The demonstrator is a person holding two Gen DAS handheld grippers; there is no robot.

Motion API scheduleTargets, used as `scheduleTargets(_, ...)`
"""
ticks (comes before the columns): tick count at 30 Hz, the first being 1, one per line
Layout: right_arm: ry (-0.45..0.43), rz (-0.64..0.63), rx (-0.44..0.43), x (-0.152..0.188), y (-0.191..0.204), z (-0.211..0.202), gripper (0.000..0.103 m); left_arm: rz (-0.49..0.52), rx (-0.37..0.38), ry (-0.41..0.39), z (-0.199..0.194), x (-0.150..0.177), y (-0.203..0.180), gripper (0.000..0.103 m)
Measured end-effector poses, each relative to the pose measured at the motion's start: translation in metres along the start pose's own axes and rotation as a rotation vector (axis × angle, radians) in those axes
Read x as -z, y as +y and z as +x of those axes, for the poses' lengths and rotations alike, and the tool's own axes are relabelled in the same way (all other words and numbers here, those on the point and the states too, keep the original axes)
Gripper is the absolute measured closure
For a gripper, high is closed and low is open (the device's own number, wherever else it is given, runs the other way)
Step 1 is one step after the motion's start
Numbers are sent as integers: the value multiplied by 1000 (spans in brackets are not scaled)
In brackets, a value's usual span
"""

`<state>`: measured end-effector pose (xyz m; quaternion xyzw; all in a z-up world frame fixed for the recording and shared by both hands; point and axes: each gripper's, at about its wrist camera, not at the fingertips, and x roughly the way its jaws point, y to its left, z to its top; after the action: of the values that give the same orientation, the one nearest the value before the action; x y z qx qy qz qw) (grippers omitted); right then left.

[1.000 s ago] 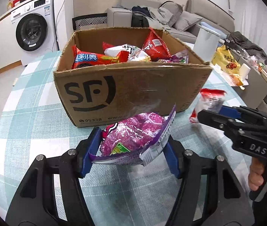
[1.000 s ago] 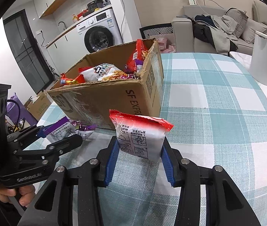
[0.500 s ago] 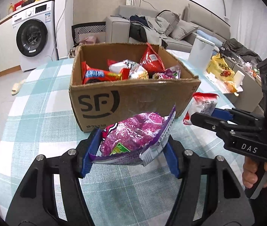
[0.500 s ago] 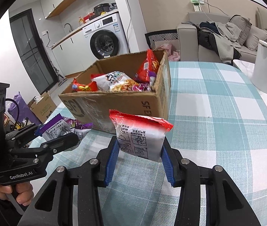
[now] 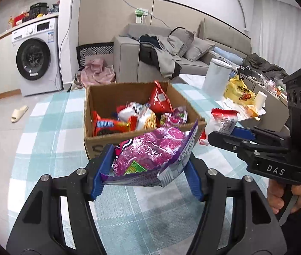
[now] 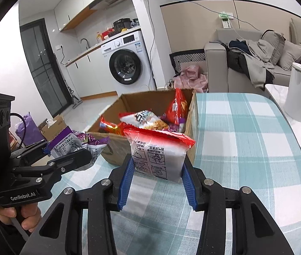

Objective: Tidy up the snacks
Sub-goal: 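Lift both held bags and carry them over the cardboard box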

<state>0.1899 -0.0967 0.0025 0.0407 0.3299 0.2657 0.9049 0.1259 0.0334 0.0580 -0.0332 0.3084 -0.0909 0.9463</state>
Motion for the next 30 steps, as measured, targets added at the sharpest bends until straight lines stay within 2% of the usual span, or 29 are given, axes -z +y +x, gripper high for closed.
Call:
scheduleTargets(11, -30, -7, -17, -23, 8, -5, 59, 3, -32, -56, -16, -39, 6, 42)
scheduleTargets(30, -33, -13, -22, -53, 20, 23, 59, -31, -84, -36, 43, -67, 30, 42)
